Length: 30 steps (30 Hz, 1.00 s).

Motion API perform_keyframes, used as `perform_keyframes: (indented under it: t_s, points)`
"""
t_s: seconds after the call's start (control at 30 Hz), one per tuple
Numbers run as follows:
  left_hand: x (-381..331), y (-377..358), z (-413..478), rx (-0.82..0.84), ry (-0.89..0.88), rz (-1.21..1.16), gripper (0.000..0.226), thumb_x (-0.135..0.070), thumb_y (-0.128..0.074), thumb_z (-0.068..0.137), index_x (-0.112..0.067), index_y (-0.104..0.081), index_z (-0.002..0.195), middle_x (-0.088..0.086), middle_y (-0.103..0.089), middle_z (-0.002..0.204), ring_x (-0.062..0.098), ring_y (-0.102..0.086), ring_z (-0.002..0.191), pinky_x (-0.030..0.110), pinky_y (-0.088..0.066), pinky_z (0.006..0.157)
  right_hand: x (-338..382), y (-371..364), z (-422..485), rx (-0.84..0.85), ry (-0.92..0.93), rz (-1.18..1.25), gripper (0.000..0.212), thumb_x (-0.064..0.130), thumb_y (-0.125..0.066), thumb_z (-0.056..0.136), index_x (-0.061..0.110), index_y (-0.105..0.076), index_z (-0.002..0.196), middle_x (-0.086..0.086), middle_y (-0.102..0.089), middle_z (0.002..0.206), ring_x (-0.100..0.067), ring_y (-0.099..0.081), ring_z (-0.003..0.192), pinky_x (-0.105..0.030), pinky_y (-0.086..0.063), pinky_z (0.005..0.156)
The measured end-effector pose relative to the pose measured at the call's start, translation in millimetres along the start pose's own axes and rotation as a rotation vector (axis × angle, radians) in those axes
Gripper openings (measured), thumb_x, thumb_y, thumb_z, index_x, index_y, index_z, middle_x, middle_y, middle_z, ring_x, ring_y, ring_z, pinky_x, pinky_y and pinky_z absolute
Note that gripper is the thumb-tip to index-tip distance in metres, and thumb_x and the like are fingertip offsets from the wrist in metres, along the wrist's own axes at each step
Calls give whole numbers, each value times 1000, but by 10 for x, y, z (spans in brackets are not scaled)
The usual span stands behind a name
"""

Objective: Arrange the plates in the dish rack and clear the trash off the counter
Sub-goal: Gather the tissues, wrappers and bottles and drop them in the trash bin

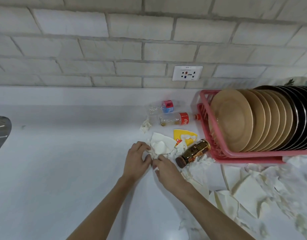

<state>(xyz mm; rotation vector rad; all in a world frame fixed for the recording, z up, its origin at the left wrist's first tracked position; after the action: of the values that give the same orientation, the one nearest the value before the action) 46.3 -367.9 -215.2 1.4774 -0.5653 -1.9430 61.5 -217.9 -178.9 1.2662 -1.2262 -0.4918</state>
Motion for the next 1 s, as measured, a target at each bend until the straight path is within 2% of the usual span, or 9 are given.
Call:
perform_keyframes:
  t_s: [0.13, 0.2, 0.33, 0.47, 0.5, 0.63, 0.77, 0.87, 1.0]
  points:
    - [8, -25, 48, 75, 56, 107, 43, -32, -71, 77, -22, -59, 116, -8, -48, 130, 13, -42, 117, 30, -36, 90, -8, 11, -15, -11, 6, 36, 24, -2, -51, 90, 9, -62, 107, -10, -51, 112, -31, -55, 100, -38, -42, 80]
    - [17, -44, 109, 116, 60, 146, 37, -36, -75, 78, -23, -59, 109, -11, -50, 126, 11, -39, 117, 28, -31, 87, -10, 20, -23, -20, 18, 36, 23, -1, -51, 90, 8, -62, 108, -11, -51, 112, -30, -54, 102, -36, -41, 81]
    - [-6, 44, 274, 162, 67, 72, 23, -19, -74, 79, -22, -51, 79, -9, -56, 87, 13, -48, 86, 28, -34, 71, -27, 14, -51, -37, 17, 28, 23, 2, -50, 93, 9, -60, 112, -11, -50, 114, -29, -52, 104, -32, -38, 83]
    - [60, 356, 430, 147, 154, -33, 18, -17, -63, 77, -20, -45, 82, -3, -54, 73, 18, -50, 66, 34, -38, 58, -19, -24, -54, -75, 15, 47, 20, 3, -49, 94, 8, -59, 111, -12, -50, 114, -28, -52, 104, -30, -37, 82]
    - [64, 450, 486, 119, 154, -31, 16, -22, -57, 78, -19, -47, 90, -1, -56, 76, 22, -52, 68, 35, -40, 59, -23, -40, -53, -82, 11, 53, 20, 3, -49, 95, 7, -59, 111, -12, -50, 114, -28, -52, 104, -29, -38, 82]
    - [48, 631, 872, 47, 127, 66, 48, -25, -39, 85, -25, -51, 131, -4, -57, 110, 17, -55, 92, 30, -44, 76, -66, -110, -38, -132, -6, 94, 20, 3, -48, 95, 7, -59, 111, -10, -50, 114, -26, -52, 104, -28, -38, 83]
    - [64, 415, 1260, 175, 66, 214, 39, -13, -49, 93, -22, -61, 128, 4, -45, 128, 22, -51, 114, 31, -47, 81, -52, -146, -42, -156, 9, 108, 17, 1, -51, 93, 6, -61, 107, -13, -52, 111, -28, -53, 101, -30, -39, 81]
    - [125, 114, 1232, 332, 38, 260, 41, -17, -56, 90, -21, -59, 131, 3, -41, 142, 23, -42, 127, 38, -48, 92, -61, -138, -43, -145, 4, 113, 17, 2, -51, 94, 6, -60, 108, -12, -51, 113, -28, -53, 103, -33, -41, 83]
    - [194, -90, 821, 220, -30, 286, 43, -25, -44, 86, -13, -63, 123, 8, -57, 130, 33, -53, 112, 37, -41, 85, -50, -127, -54, -148, -7, 130, 17, 5, -52, 95, 8, -59, 110, -10, -50, 114, -28, -52, 105, -35, -44, 86]
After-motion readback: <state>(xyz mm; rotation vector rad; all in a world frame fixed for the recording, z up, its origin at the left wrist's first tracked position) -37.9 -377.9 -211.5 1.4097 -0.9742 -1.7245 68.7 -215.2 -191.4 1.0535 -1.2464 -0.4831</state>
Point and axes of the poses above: each hand's wrist, its own z-axis towards the middle knuckle, its own y-axis out of the back of the hand, x = y × z, the point moved 1 cm from there along z, towards the middle knuckle
